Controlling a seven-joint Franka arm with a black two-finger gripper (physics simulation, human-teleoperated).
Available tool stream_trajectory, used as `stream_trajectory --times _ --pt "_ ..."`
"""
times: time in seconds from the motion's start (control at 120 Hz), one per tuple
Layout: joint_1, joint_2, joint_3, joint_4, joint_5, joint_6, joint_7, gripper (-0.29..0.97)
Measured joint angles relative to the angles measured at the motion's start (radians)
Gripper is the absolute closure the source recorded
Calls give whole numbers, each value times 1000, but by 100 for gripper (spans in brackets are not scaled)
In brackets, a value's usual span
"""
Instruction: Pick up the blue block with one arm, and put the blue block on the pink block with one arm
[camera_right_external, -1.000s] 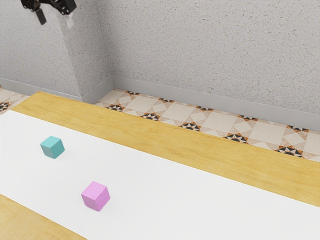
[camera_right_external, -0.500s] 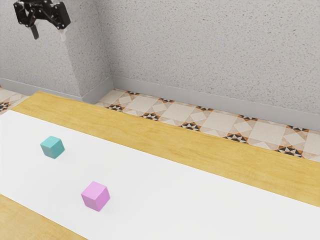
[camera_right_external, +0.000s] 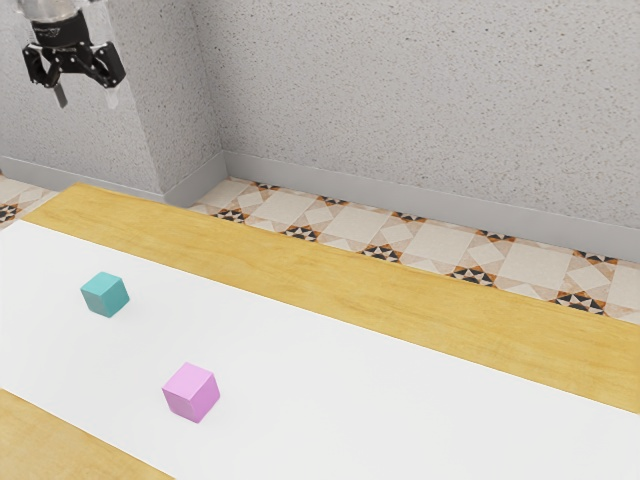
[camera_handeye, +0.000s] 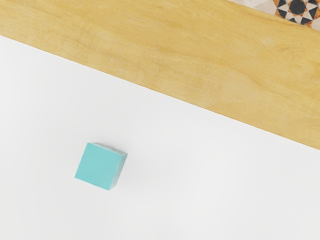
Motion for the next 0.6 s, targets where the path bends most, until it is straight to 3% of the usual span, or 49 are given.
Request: stream_trajectory --times 0.6 --pt "2 334 32 0 -43 335 29 0"
